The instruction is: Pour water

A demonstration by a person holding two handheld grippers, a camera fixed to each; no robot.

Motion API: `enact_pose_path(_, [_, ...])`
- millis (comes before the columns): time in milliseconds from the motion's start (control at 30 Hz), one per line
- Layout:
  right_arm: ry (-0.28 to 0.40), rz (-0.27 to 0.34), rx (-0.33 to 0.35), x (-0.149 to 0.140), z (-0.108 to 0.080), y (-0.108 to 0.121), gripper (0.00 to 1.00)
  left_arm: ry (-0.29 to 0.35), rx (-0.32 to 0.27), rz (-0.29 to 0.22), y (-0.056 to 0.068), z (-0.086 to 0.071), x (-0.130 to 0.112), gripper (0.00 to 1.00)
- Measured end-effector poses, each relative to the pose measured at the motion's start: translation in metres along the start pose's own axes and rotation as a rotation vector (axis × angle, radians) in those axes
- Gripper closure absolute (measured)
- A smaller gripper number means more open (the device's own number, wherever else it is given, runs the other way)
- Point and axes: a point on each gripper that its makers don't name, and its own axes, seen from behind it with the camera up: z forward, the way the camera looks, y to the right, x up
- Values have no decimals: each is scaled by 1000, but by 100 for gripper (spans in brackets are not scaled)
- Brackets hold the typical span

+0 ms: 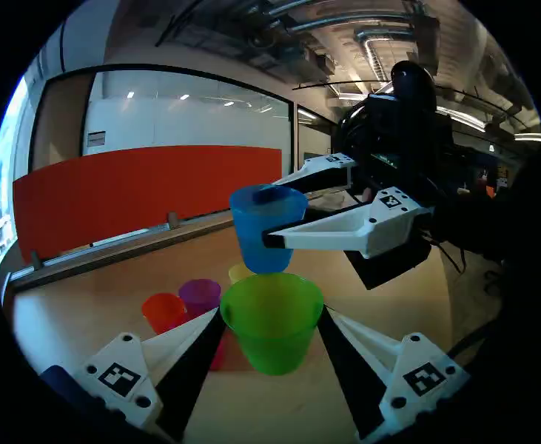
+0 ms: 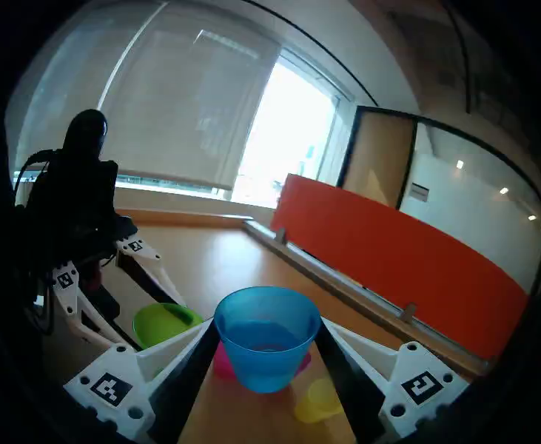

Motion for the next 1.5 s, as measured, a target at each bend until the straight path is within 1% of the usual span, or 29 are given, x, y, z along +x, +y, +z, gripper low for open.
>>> enact_pose_path(400, [-13,-162,19,4,2,-4,9,-12,-10,23,3,8,-2,12])
enact_pose_path(800, [-36,-303,22,6,3,0,9,-17,-22,33,6,12,-3,12])
enact_pose_path(1133, [-59,-428,30,8,6,2,9,-19,-26,42,6,15,-3,13])
enact_pose_path(1500, [-77,-532,33,12,8,5,9,-20,-35,51,9,17,-2,12])
